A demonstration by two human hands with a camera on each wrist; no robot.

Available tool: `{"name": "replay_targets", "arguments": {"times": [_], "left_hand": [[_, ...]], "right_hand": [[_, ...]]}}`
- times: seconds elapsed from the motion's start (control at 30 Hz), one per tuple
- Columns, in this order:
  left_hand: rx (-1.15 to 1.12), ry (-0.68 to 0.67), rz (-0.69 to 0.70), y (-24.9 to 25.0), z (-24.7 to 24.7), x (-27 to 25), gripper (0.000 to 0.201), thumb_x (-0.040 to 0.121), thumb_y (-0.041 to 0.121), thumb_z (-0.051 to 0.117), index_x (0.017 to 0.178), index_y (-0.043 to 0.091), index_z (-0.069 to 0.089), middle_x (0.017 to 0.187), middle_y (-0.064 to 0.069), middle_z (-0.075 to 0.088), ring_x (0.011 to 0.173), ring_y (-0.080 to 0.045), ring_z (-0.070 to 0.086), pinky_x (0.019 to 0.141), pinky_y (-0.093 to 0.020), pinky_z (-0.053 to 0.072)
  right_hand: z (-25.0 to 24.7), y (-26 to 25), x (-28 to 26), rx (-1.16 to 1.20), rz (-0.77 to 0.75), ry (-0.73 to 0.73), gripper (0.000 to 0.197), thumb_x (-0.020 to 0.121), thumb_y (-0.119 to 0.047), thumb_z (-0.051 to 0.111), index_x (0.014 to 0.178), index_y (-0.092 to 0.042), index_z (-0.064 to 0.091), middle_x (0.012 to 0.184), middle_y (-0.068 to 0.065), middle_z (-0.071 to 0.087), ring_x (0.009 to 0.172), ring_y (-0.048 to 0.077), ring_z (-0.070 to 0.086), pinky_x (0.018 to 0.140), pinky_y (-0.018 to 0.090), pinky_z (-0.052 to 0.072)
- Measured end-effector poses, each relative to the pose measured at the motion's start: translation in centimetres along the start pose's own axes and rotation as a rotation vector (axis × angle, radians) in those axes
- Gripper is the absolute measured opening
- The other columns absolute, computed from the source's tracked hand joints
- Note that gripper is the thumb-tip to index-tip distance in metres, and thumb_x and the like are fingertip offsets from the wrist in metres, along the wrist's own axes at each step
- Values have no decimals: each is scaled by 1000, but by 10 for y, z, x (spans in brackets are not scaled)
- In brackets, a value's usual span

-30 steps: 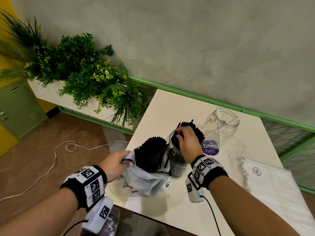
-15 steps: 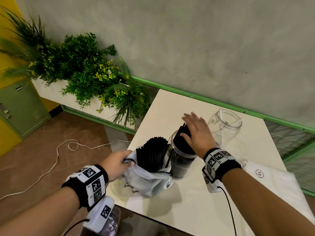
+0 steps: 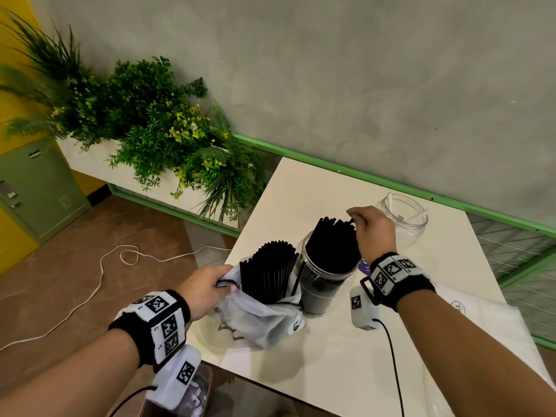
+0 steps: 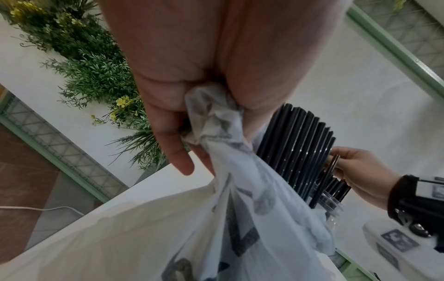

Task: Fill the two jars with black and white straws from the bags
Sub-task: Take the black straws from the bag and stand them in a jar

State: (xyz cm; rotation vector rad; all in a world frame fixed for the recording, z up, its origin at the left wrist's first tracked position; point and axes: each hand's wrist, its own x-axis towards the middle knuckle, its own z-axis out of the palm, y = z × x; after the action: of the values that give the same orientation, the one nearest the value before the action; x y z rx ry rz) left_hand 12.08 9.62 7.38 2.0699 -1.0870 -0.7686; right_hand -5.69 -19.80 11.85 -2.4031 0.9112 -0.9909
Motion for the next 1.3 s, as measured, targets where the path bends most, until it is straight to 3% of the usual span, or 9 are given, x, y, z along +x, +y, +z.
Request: {"name": "replay_targets", "arguments": {"times": [0.1, 0.37, 0.57, 0.7, 0.8, 0.9, 1.03, 1.13, 1.3], "left_hand": [[-10, 9, -13, 2, 1, -1, 12, 90, 9, 57, 100, 8, 64, 92, -14, 68, 87, -25, 66, 61, -22, 52], [-29, 11, -33, 0, -2, -1, 12, 90, 10, 58, 100, 8, 64, 95, -14, 69, 87, -24, 67, 68, -33, 57], [-83, 6, -51, 2, 0, 0, 14, 91, 7, 57, 103, 8, 64, 97, -16, 68, 83, -24, 69, 60, -25, 56], [-89, 2, -52, 1, 0, 0, 14, 91, 8, 57, 102, 11, 64, 97, -13, 69, 84, -23, 69, 61, -22, 55], [-81, -4, -39, -1, -1, 1, 12, 91, 9, 57, 98, 15, 64, 94, -11, 69, 86, -24, 68, 67, -33, 57], [-81, 2, -40, -1, -1, 2, 10, 91, 8, 57, 94, 14, 64, 93, -13, 69, 85, -24, 68, 66, -31, 55], [-81, 7, -39, 0, -1, 1, 12, 91, 9, 57, 100, 11, 64, 95, -13, 69, 87, -24, 67, 71, -36, 57], [-84, 12, -45, -2, -1, 1, 13, 90, 10, 58, 101, 12, 65, 95, -13, 69, 88, -24, 67, 74, -41, 57], [-95, 4, -62, -2, -1, 0, 15, 91, 10, 58, 105, 11, 64, 98, -13, 69, 90, -25, 67, 73, -40, 57]], "right_hand": [[2, -3, 4, 118, 113, 26, 15, 88, 2, 57, 97, -5, 67, 89, 8, 69, 81, 17, 62, 78, 17, 45], [2, 7, -4, 45, 201, -62, 13, 91, -14, 59, 94, -13, 72, 89, -3, 65, 85, 11, 57, 82, 24, 43], [3, 12, -4, 247, 269, 50, 11, 89, -8, 60, 94, -14, 68, 85, 4, 70, 81, 17, 66, 79, 28, 52], [5, 11, -2, 163, 246, -41, 9, 88, -10, 63, 86, -18, 67, 79, -5, 65, 74, 2, 59, 71, 16, 44], [6, 13, 2, 188, 270, -142, 10, 90, -12, 59, 89, -20, 66, 87, -4, 67, 81, 9, 60, 68, 10, 41], [11, 13, 5, 270, 319, -270, 13, 92, -9, 55, 91, -20, 62, 94, 1, 68, 87, 15, 61, 70, 14, 42], [14, 10, 9, 156, 305, -327, 15, 94, -9, 50, 95, -16, 62, 94, 4, 66, 85, 19, 57, 64, 12, 40], [12, 6, 10, 90, 280, -264, 17, 93, -7, 51, 95, -15, 66, 88, 4, 65, 78, 18, 56, 58, 6, 36], [6, -5, 6, 177, 231, 68, 19, 93, -2, 51, 100, -11, 65, 80, -3, 65, 69, -1, 56, 62, 2, 39]]}}
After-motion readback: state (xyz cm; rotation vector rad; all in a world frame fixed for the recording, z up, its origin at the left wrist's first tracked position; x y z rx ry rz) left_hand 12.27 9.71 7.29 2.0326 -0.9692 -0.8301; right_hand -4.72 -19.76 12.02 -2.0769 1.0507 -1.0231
